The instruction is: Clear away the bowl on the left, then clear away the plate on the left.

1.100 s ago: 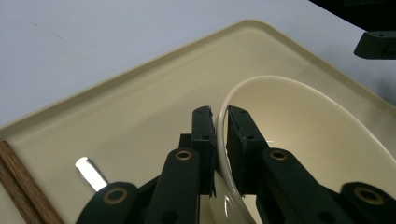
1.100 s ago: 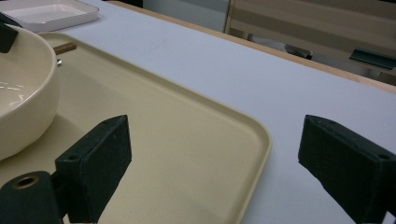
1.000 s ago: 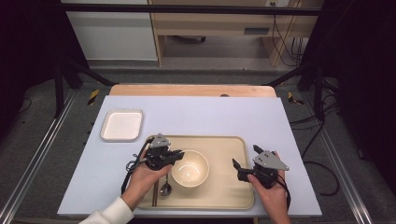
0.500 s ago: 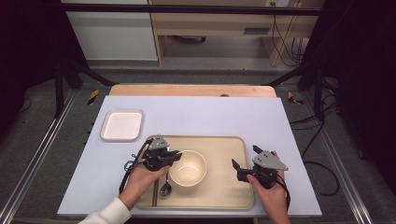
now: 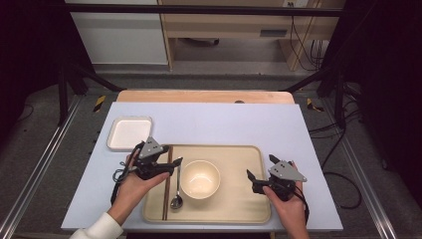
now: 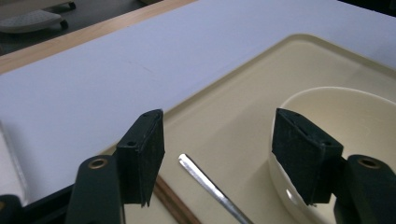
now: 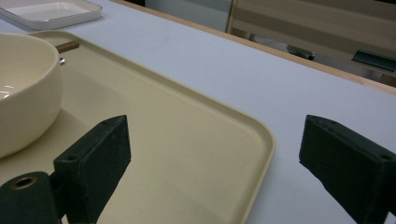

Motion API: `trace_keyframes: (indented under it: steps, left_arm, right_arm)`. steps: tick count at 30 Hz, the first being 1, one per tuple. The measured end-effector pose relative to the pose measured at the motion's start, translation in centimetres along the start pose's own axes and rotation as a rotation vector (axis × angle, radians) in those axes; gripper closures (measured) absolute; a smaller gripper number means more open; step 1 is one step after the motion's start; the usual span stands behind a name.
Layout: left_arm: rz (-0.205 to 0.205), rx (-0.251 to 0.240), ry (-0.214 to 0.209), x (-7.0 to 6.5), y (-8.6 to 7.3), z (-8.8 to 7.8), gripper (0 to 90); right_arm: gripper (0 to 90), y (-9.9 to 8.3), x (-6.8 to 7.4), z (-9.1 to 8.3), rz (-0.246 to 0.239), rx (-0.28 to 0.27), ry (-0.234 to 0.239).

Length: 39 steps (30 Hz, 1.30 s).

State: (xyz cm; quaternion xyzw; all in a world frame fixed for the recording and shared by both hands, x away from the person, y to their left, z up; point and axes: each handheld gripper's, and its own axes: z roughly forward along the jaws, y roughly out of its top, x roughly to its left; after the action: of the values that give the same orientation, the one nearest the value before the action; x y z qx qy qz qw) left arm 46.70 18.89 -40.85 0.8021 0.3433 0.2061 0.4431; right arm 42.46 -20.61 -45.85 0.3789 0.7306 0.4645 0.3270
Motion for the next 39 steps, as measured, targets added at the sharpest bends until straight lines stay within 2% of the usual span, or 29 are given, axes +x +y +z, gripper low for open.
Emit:
trace_keyframes:
  steps: [3,8,18,21,28,32,37,39]
  left_arm:
    - [0.005,0.001,0.038,0.9,0.1,-0.9,29.6]
    - [-0.025,-0.003,0.088,3.1,-0.2,-2.0,26.0]
    - [-0.105,-0.026,0.175,6.9,-1.0,-4.1,20.5]
    - [-0.126,-0.025,0.196,7.7,-1.3,-4.7,20.1]
    - [-0.129,-0.019,0.251,8.9,-1.8,-5.9,20.6]
    - [-0.154,-0.022,0.273,10.0,-2.0,-6.3,21.0]
    - [-0.211,-0.045,0.294,11.5,-2.0,-6.6,23.0]
    - [-0.209,-0.046,0.315,12.0,-2.0,-6.6,24.2]
  right_arm:
    - [9.0,0.0,0.0,-0.1,-0.004,-0.001,0.000]
    - [9.0,0.1,0.1,-0.2,-0.015,-0.015,-0.002]
    - [9.0,0.0,0.1,0.0,-0.020,-0.008,-0.014]
    - [9.2,0.0,0.1,0.1,-0.022,-0.005,-0.017]
    - [10.3,0.0,-0.1,-0.2,-0.019,-0.025,-0.042]
    - [10.3,0.0,0.1,-0.1,-0.027,-0.022,-0.043]
    - [9.9,0.1,0.2,-0.1,-0.036,-0.037,-0.050]
    - [9.6,0.1,0.2,-0.2,-0.046,-0.047,-0.061]
